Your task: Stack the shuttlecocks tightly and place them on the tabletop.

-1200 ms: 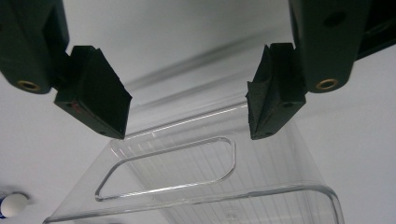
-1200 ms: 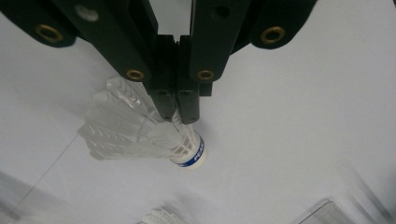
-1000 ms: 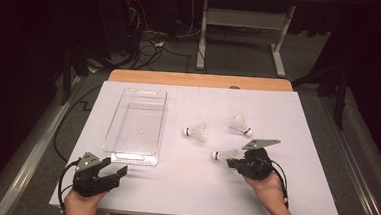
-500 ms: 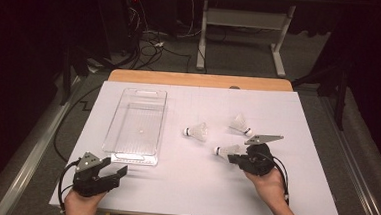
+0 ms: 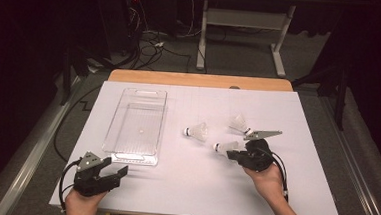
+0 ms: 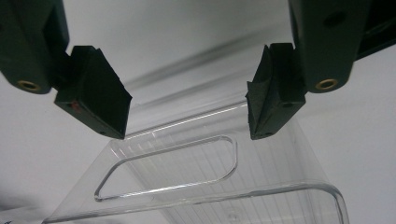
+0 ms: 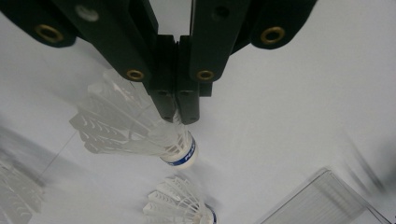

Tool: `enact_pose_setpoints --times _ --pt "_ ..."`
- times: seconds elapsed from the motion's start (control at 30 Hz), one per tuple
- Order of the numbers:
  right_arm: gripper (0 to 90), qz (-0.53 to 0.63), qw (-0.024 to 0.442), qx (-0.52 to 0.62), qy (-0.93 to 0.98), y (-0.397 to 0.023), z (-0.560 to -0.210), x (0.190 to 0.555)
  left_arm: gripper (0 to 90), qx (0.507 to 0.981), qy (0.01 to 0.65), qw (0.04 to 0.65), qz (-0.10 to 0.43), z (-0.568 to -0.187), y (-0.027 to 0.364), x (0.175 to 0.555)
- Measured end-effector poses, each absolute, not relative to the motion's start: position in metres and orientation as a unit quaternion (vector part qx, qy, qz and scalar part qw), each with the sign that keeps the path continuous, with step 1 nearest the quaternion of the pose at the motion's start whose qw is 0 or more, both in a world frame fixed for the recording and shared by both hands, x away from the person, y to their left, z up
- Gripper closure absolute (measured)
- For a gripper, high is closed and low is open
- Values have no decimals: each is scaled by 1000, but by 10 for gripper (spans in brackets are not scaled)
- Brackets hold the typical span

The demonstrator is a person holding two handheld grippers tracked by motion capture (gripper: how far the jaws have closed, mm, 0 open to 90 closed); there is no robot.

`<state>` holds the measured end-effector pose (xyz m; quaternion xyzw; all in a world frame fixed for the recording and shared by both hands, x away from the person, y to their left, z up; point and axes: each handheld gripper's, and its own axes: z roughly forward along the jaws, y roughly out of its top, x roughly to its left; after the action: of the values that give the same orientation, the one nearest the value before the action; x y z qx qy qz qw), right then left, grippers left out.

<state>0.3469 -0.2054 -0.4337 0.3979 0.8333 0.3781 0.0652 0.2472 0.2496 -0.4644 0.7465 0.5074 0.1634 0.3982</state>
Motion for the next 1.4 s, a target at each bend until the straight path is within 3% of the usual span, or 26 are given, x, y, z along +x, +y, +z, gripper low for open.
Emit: enact_pose_setpoints --times 1.4 --pt "900 368 56 401 837 -182 -424 385 312 746 508 399 163 -464 250 247"
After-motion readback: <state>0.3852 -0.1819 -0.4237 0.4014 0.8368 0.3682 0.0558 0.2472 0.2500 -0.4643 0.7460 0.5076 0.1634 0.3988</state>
